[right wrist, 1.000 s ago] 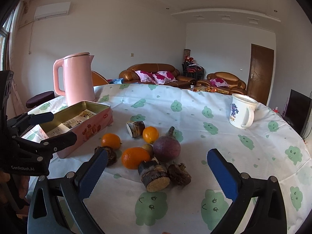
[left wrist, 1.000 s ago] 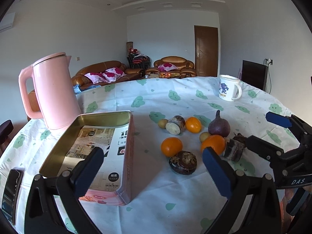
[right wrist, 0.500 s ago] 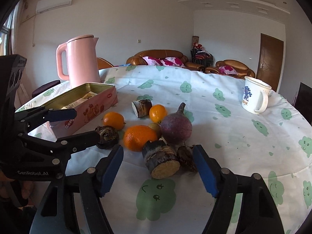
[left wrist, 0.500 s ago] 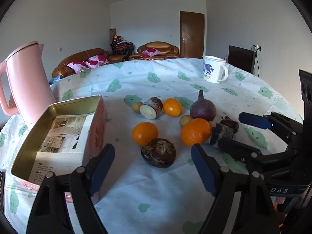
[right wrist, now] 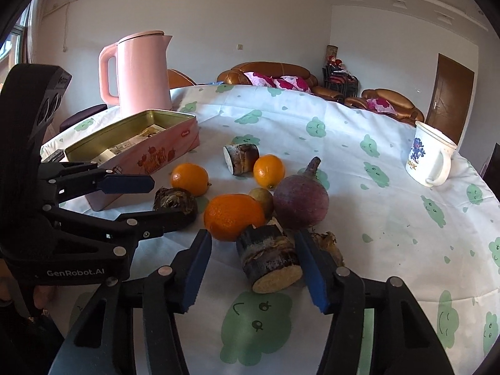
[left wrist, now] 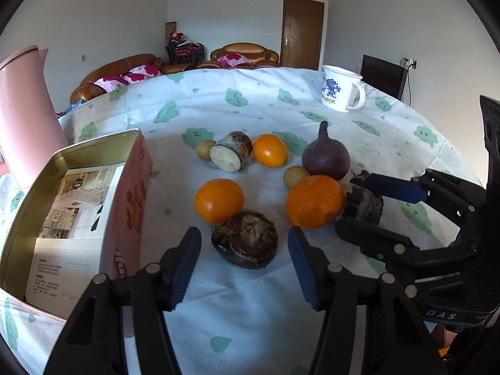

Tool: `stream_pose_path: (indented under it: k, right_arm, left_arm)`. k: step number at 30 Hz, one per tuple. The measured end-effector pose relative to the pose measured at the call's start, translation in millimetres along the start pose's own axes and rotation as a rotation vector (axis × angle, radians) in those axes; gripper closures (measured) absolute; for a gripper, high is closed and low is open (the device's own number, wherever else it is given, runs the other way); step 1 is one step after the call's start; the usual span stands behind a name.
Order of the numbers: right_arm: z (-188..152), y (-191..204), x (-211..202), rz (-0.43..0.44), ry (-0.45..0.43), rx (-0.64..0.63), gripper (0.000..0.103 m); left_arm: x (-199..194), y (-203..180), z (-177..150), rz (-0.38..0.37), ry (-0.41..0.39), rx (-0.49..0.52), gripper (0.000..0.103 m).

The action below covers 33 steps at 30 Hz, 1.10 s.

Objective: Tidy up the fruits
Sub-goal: 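Grasp the dark brown round fruit with the left tool while the right tool grasps the cut brown tuber piece, then lift both held items and carry them toward the open tin box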

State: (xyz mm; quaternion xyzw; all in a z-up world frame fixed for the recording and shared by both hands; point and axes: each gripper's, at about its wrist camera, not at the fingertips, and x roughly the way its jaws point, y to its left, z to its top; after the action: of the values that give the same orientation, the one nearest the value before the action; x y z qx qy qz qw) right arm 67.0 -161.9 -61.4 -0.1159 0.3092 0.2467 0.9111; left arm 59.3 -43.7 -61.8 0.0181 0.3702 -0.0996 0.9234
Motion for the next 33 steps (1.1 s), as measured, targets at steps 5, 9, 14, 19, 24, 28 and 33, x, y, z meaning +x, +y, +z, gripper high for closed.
stream_pose_path:
  k: [5, 9, 14, 19, 24, 28, 33]
  right_arm:
    - [1, -8, 11, 0.023, 0.060, 0.043, 0.045]
    - [1, -8, 19, 0.042, 0.114, 0.048, 0.054]
    - [-1, -8, 20, 0.053, 0.118, 0.052, 0.054]
    - [-2, -9, 12, 0.055, 0.072, 0.061, 0.054]
    - [-1, -9, 4, 0.049, 0.017, 0.058, 0.054]
    - [-1, -10, 0, 0.053, -0.015, 0.063, 0.054]
    - [-2, -9, -5, 0.053, -0.053, 0.055, 0.054]
  left_arm:
    - [11, 2, 5, -0.048, 0.049, -0.015, 0.044]
    - [19, 10, 6, -0.076, 0.075, -0.061, 0.055]
    - [17, 9, 5, -0.078, 0.059, -0.069, 0.056]
    - [12, 12, 5, -0.105, 0.027, -0.077, 0.057]
    - [5, 10, 5, -0.122, -0.012, -0.066, 0.057]
    - [0, 11, 5, -0.127, -0.037, -0.066, 0.057]
    - [-7, 13, 4, -0.128, -0.073, -0.078, 0.057]
